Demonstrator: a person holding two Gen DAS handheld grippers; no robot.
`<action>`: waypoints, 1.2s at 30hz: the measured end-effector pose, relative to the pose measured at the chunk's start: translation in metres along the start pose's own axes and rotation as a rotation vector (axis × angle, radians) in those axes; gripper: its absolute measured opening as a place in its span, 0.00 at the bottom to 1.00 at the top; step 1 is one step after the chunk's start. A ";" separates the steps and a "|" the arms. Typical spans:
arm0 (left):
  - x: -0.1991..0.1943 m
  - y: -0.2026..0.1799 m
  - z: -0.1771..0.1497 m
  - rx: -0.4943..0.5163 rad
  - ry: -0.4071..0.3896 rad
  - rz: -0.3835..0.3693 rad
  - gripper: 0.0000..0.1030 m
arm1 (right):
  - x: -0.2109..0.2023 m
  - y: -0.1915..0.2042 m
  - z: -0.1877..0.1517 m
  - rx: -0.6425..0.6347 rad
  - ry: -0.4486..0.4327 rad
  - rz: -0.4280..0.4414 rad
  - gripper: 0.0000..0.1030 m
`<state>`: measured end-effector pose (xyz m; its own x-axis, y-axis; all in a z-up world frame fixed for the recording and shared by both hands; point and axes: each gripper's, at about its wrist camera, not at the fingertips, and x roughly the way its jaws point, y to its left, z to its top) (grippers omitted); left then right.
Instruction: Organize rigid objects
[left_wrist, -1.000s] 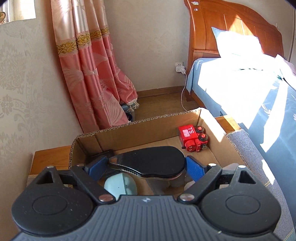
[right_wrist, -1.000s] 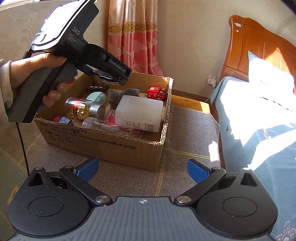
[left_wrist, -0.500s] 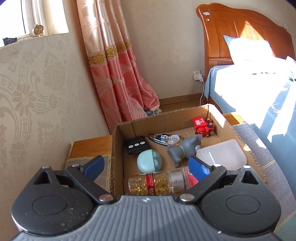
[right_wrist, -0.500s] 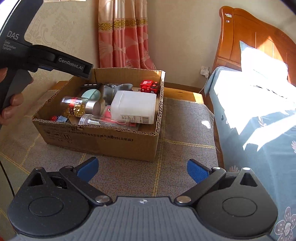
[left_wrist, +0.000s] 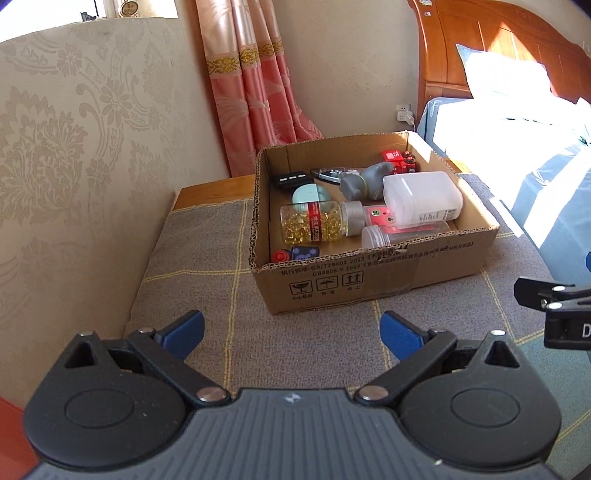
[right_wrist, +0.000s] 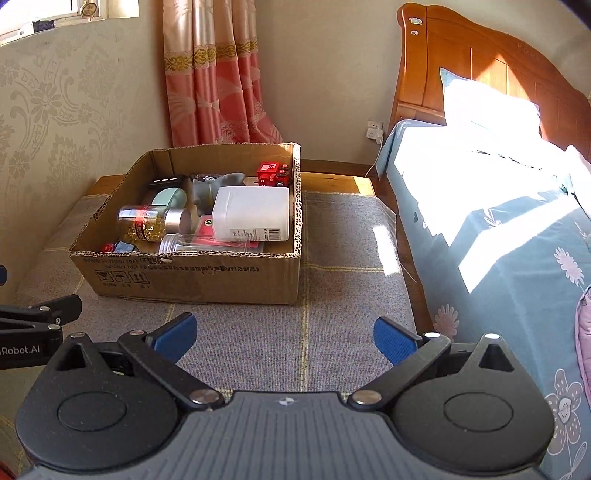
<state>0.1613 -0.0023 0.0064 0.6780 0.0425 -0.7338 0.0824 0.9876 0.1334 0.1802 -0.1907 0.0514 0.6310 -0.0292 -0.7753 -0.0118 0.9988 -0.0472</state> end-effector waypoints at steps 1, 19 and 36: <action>-0.002 0.000 -0.001 -0.003 -0.002 -0.002 0.98 | -0.003 0.001 -0.001 0.003 -0.003 0.003 1.00; -0.017 0.004 -0.004 -0.029 -0.031 -0.002 0.98 | -0.021 0.014 -0.003 -0.014 -0.022 0.019 1.00; -0.021 0.004 -0.004 -0.039 -0.045 0.022 0.98 | -0.023 0.015 -0.002 -0.018 -0.032 0.021 1.00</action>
<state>0.1444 0.0013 0.0198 0.7119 0.0582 -0.6999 0.0395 0.9917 0.1225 0.1642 -0.1751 0.0674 0.6552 -0.0071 -0.7554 -0.0387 0.9983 -0.0430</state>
